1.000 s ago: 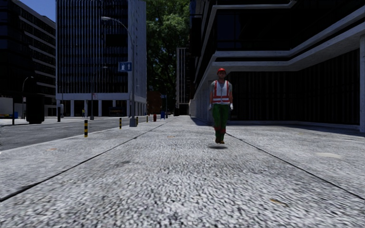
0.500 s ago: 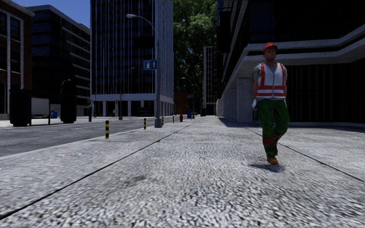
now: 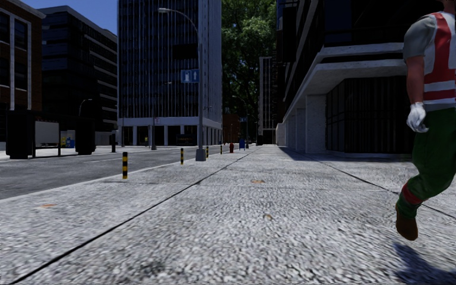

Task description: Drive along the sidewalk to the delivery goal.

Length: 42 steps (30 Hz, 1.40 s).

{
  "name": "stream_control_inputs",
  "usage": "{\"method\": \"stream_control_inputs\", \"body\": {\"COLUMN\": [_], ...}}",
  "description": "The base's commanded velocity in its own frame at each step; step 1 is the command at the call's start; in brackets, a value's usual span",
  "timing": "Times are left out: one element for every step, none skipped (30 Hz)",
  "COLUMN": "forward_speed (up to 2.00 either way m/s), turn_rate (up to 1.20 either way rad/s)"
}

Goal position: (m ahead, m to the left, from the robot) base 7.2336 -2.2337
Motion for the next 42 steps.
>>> {"method": "stream_control_inputs", "body": {"forward_speed": [1.54, 1.54, 1.53, 1.53, 1.52, 1.5, 1.5, 1.5, 1.5, 1.5, 1.5, 1.5, 1.5, 1.5, 1.5, 1.5, 1.5, 1.5, 1.5, 1.5, 1.5, 1.5, 1.5, 1.5, 1.5, 1.5, 1.5, 1.5, 1.5, 1.5, 1.5, 1.5, 1.5, 1.5, 1.5, 1.5, 1.5, 1.5, 1.5, 1.5, 1.5, 1.5], "turn_rate": [-0.27, -0.28, -0.29, -0.29, -0.29, -0.29, -0.29, -0.29, -0.29, -0.29, -0.29, -0.29, -0.29, -0.29, -0.29, -0.29, -0.29, -0.29, -0.29, -0.29, -0.29, -0.29, -0.29, -0.29, -0.35, -0.38, -0.38, -0.38, -0.39, -0.39, -0.39, -0.39, -0.39, -0.39, -0.39, -0.39, -0.39, -0.39, -0.39, -0.39, -0.39, -0.39]}}
